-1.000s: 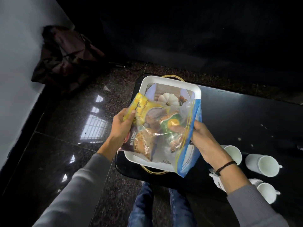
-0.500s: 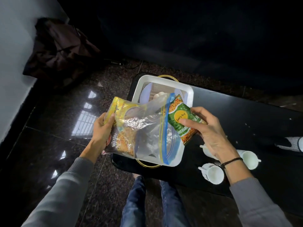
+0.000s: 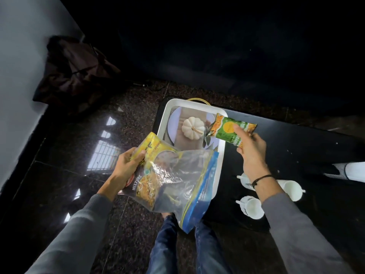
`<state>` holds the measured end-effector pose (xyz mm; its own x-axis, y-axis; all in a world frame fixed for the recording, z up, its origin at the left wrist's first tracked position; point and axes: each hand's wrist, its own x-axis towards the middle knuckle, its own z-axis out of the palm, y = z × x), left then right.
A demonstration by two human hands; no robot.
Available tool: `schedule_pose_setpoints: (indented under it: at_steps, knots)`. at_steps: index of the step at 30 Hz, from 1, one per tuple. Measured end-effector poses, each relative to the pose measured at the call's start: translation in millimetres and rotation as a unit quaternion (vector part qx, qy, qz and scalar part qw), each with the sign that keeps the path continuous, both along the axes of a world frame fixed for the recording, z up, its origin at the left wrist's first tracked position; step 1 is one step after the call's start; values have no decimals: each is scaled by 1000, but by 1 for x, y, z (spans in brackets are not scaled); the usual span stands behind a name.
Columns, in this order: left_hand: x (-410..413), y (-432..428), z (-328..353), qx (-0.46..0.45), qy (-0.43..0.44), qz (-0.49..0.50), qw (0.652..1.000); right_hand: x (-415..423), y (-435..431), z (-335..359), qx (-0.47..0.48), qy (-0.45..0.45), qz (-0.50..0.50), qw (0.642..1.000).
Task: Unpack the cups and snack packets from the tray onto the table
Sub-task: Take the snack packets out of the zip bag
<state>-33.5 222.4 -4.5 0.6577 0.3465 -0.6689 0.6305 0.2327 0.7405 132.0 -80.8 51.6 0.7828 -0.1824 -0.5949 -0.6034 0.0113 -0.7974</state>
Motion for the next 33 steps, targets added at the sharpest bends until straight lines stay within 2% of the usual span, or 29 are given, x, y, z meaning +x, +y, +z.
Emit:
schedule_pose_setpoints:
  at_steps: [5, 10, 15, 23, 26, 29, 31, 33]
  knots:
    - [3, -8, -11, -5, -19, 8, 1000, 18, 31, -46, -42, 2, 81, 996]
    - [4, -5, -23, -13, -15, 23, 1000, 51, 59, -81, -29, 42, 134, 990]
    - [9, -7, -22, -22, -21, 38, 999, 64, 59, -89, 63, 84, 121, 987]
    - [12, -16, -28, -29, -30, 46, 998, 26, 24, -68, -49, 19, 67, 996]
    - [12, -22, -30, -34, -34, 58, 997, 3, 15, -49, -38, 8, 40, 998]
    - [12, -26, -34, -43, -40, 66, 996, -24, 11, -29, 19, 24, 19, 999]
    - [11, -28, -35, -45, -42, 71, 996, -42, 13, -18, 51, 29, 15, 998]
    - [11, -31, -36, -44, -43, 77, 995, -57, 15, -11, 43, 3, 35, 998]
